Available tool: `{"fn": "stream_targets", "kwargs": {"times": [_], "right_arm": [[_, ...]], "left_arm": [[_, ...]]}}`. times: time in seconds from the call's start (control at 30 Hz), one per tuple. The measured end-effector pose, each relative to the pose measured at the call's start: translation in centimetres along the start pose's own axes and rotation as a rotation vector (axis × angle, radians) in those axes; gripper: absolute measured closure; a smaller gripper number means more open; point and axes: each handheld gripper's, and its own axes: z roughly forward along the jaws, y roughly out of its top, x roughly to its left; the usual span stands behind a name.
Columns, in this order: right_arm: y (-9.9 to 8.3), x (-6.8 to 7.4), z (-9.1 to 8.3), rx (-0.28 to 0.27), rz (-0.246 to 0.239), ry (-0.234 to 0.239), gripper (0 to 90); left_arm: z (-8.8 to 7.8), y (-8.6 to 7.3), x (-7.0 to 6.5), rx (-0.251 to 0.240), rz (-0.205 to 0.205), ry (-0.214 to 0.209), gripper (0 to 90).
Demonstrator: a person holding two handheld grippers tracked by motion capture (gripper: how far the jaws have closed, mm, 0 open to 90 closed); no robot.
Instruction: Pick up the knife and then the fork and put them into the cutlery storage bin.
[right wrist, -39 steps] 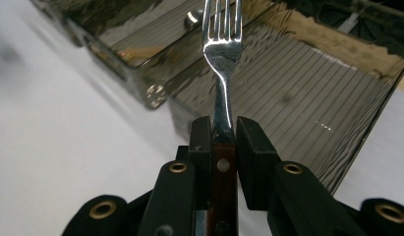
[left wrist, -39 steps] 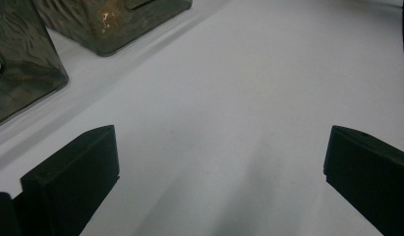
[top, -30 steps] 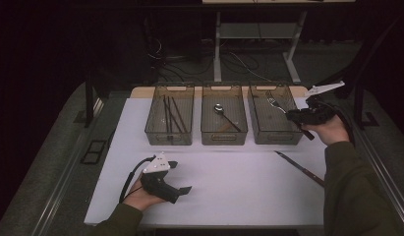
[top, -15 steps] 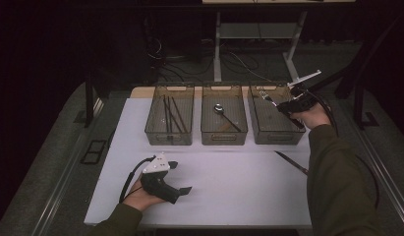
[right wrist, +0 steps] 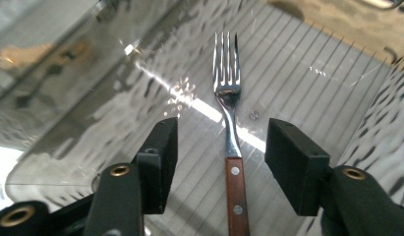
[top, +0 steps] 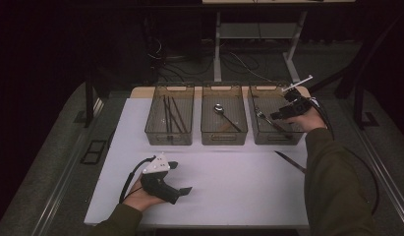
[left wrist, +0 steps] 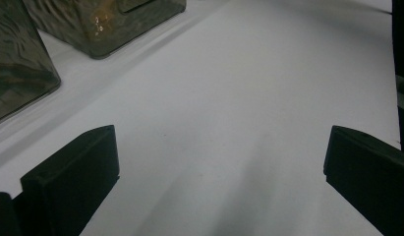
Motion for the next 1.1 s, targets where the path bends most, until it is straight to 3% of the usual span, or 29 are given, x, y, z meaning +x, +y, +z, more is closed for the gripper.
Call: {"fn": "stream_targets", "kwargs": {"times": [0.33, 0.77, 1.1], "right_arm": [[-1.8, 0.7, -4.2, -0.192, -0.007, 0.077, 37.2], [-8.0, 3.0, -8.2, -0.279, -0.058, 0.099, 35.0], [-11.7, 3.8, -8.6, -0.291, -0.055, 0.124, 34.2]], "left_arm": [[-0.1, 0.0, 0.2, -0.006, 0.000, 0.003, 0.0], [-0.1, -0.1, -0.1, 0.005, 0.024, -0.005, 0.0], [-0.4, -0.2, 0.0, -0.003, 0.009, -0.003, 0.0]]}}
